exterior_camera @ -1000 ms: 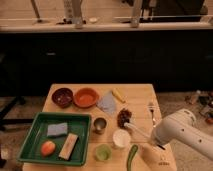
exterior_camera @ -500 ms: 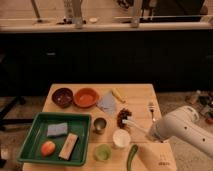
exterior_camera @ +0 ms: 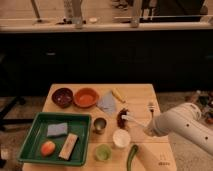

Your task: Place brush in red bowl

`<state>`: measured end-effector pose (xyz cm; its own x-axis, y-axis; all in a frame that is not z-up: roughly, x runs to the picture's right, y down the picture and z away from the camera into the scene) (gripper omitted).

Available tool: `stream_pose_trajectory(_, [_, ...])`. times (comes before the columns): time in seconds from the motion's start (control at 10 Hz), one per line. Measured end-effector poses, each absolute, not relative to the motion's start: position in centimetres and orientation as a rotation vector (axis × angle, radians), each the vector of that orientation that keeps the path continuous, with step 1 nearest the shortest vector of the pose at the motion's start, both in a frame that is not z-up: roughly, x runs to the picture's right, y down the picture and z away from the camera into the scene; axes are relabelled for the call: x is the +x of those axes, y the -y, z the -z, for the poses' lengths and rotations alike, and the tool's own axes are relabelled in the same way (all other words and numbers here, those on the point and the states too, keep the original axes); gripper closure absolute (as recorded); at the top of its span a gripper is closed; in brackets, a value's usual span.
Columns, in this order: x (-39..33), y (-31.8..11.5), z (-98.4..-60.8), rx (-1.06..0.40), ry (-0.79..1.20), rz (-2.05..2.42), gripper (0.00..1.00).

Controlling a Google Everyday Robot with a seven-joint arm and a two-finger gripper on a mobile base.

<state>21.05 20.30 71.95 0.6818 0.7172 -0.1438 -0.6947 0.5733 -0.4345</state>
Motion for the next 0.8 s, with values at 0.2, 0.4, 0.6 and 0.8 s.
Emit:
stream_pose_trajectory(0.2, [20.1,-18.8,-71.5,-0.469,0.078,-0.838,1.0])
stream_pose_trajectory(0.4, [19.4,-17.7,-70.9,-0.455,0.096,-0.84,1.0])
stream_pose_trajectory(0.6, [17.8,-16.4,-70.2,-0.437,0.118,-0.832,1.0])
stream_pose_trajectory(0.8, [15.6,-15.2,-69.7,-0.422,0.137,-0.812,1.0])
